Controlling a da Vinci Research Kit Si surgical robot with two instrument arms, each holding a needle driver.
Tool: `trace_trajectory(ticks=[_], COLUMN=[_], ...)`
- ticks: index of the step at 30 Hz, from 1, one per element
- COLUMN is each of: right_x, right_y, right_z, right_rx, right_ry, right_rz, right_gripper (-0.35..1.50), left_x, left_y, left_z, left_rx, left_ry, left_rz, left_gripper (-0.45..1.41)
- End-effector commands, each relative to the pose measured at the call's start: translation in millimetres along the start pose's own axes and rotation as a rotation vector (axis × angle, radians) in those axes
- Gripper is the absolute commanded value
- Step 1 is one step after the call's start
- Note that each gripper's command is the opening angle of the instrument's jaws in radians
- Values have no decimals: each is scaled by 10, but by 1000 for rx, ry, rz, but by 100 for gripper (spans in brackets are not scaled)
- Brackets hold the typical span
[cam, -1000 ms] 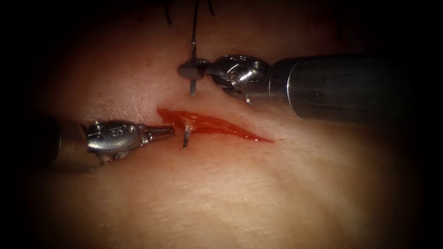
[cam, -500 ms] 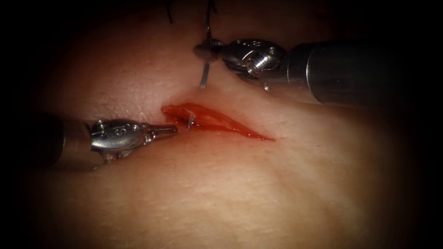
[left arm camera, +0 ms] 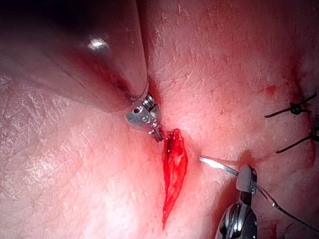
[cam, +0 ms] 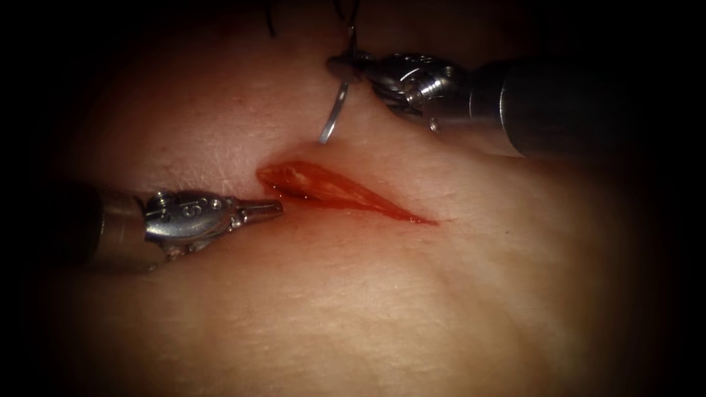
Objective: Wound Closure
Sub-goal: Push the needle through the tissue
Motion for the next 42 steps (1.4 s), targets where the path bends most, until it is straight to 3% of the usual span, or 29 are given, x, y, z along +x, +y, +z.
trace_trajectory(ticks=[1, 4, 17, 23, 42], right_x=[-1, -1, -10, 1, 22], right_y=[-4, -5, -10, -1, 16], right_z=[13, 14, 24, 15, -10], right_rx=[7, 19, 30, -28, -99], right_ry=[-12, -22, -107, -80, 23], right_rz=[75, 287, 289, 84, -20], right_gripper=[-35, -35, -35, -35, -35], left_x=[-5, -6, -7, -8, -9], left_y=[6, 6, 5, 5, 6], left_z=[7, 6, 4, 4, 5], left_rx=[-4, -5, -6, -6, -5], left_ry=[0, 0, 0, 0, -2], left_rz=[-1, 1, 2, 2, 2], left_gripper=[-45, -45, -45, -45, -45])
